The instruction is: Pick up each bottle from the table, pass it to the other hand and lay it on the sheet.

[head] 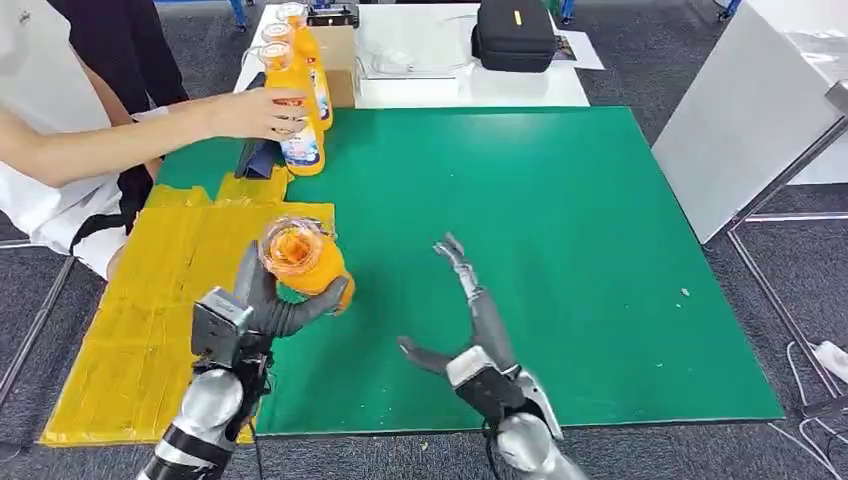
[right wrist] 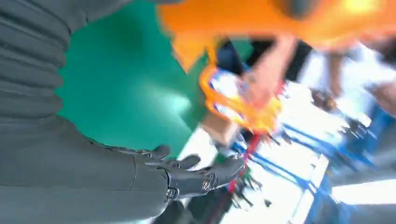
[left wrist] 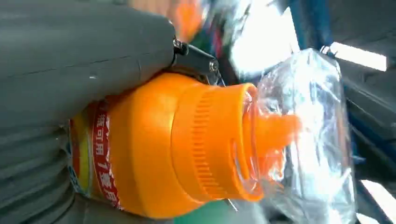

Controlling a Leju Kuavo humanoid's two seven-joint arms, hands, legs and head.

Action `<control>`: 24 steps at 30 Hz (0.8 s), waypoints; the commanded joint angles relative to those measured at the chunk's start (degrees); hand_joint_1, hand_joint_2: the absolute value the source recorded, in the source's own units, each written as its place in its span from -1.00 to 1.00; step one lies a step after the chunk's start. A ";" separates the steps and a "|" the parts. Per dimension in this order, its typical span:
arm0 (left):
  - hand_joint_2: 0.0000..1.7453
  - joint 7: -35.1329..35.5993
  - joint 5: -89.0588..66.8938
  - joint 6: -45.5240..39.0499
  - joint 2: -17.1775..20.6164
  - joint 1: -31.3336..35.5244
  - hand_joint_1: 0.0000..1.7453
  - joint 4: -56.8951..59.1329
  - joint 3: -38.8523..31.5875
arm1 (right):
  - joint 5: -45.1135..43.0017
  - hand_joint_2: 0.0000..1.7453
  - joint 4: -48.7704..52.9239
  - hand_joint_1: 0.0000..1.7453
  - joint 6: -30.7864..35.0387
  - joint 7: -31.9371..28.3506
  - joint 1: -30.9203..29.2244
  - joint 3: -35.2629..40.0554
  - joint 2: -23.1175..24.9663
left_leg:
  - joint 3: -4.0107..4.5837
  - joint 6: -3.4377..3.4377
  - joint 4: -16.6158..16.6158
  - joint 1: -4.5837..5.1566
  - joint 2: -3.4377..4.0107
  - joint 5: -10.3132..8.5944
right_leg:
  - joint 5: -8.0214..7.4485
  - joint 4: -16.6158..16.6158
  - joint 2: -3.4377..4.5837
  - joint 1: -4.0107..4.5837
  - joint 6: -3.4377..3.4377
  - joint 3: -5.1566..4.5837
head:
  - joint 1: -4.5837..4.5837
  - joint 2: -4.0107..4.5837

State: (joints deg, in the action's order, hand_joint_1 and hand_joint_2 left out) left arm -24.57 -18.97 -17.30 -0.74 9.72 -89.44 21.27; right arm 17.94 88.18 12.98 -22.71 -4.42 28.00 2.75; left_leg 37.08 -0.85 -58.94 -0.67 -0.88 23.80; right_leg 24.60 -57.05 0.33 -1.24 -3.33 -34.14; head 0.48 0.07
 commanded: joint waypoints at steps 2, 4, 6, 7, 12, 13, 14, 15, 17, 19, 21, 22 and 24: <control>1.00 10.77 -36.50 -9.27 5.01 7.41 1.00 13.47 0.47 | 2.01 1.00 18.00 -1.00 2.15 -2.43 6.26 -7.47 -5.12 | -0.24 0.00 0.05 -0.02 -0.12 0.02 | 0.07 0.05 -0.23 0.06 0.16 0.29 | 0.00 0.00; 1.00 15.26 -48.93 -14.20 5.32 9.15 1.00 18.61 0.26 | 1.00 1.00 18.25 -1.00 2.52 -2.43 5.43 -6.80 -5.44 | -0.26 0.01 0.06 -0.03 -0.10 0.00 | 0.06 0.06 -0.21 0.06 0.17 0.29 | 0.02 0.00; 1.00 16.13 -52.64 -15.51 5.69 10.63 1.00 22.83 0.69 | 0.64 1.00 17.71 -1.00 2.54 -2.42 4.49 -6.45 -5.64 | -0.16 0.01 0.06 0.00 -0.02 -0.03 | 0.00 0.05 -0.09 0.02 0.10 0.15 | 0.02 0.00; 1.00 20.42 -61.91 -15.77 6.75 12.92 1.00 28.55 2.04 | 0.77 1.00 17.32 -1.00 3.02 -2.49 3.71 -5.86 -5.98 | -0.29 0.01 0.09 -0.04 0.03 0.00 | 0.00 0.11 -0.06 0.08 0.16 0.28 | 0.00 0.00; 1.00 21.01 -62.96 -18.62 5.51 20.44 1.00 48.23 2.07 | 0.48 1.00 15.19 -1.00 2.28 -2.41 1.28 -3.61 -6.03 | -0.32 0.01 0.12 0.00 -0.02 -0.08 | -0.02 0.10 -0.11 0.03 0.12 0.31 | 0.00 0.00; 1.00 21.01 -62.96 -18.62 5.51 20.44 1.00 48.23 2.07 | 0.48 1.00 15.19 -1.00 2.28 -2.41 1.28 -3.61 -6.03 | -0.40 0.02 0.13 -0.03 0.04 -0.06 | -0.02 0.13 -0.08 0.07 0.17 0.40 | -0.02 0.00; 1.00 21.01 -62.96 -18.62 5.51 20.44 1.00 48.23 2.07 | 0.48 1.00 15.19 -1.00 2.28 -2.41 1.28 -3.61 -6.03 | -0.35 0.04 0.09 -0.05 0.15 -0.04 | -0.04 0.11 0.04 0.08 0.14 0.34 | 0.02 0.00; 1.00 21.01 -62.96 -18.56 5.27 20.48 1.00 48.23 2.14 | 0.49 1.00 15.18 -1.00 2.29 -2.41 1.35 -3.61 -6.06 | -0.24 0.03 0.05 -0.02 0.13 -0.04 | -0.06 0.05 0.04 0.05 0.13 0.21 | 0.00 0.00; 1.00 21.01 -62.96 -18.56 5.27 20.48 1.00 48.23 2.14 | 0.49 1.00 15.18 -1.00 2.29 -2.41 1.35 -3.61 -6.06 | -0.22 0.03 0.05 -0.01 0.12 -0.05 | -0.11 0.04 0.00 0.04 0.22 0.18 | 0.00 0.00; 1.00 21.57 -63.06 -16.62 5.02 20.91 1.00 48.87 2.04 | 0.61 1.00 15.37 -1.00 2.09 -2.29 1.44 -3.21 -6.50 | -0.21 0.03 0.03 -0.03 0.15 -0.03 | -0.10 0.04 0.00 0.07 0.23 0.19 | 0.00 0.00; 1.00 22.78 -62.15 -15.75 4.06 23.28 1.00 54.19 1.01 | 1.45 1.00 14.23 -1.00 1.27 -1.82 0.58 -1.86 -6.65 | -0.20 0.03 0.01 -0.03 0.14 -0.03 | -0.10 0.02 -0.01 0.06 0.23 0.19 | 0.00 0.00; 1.00 23.21 -61.92 -15.95 3.58 24.56 1.00 57.23 0.53 | 1.83 1.00 13.55 -1.00 1.10 -1.58 0.27 -1.31 -6.66 | -0.34 0.04 0.03 -0.07 0.17 0.01 | -0.07 0.06 -0.01 0.11 0.29 0.35 | 0.00 0.00; 1.00 22.85 -60.39 -15.16 2.85 26.18 1.00 61.38 -0.67 | 2.17 1.00 12.44 -1.00 1.15 -1.46 0.03 -0.65 -6.57 | -0.33 0.04 0.05 -0.06 0.16 -0.03 | -0.10 0.07 -0.03 0.10 0.30 0.33 | 0.00 0.00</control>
State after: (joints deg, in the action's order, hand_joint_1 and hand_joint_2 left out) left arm -2.45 -81.51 -33.73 4.20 27.18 -46.96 21.49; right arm 19.28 104.80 14.71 -24.98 -1.42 23.62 -2.34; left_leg 37.06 -0.81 -58.95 -0.67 -0.77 23.72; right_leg 24.47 -57.07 0.36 -1.23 -3.19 -34.16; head 0.48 0.07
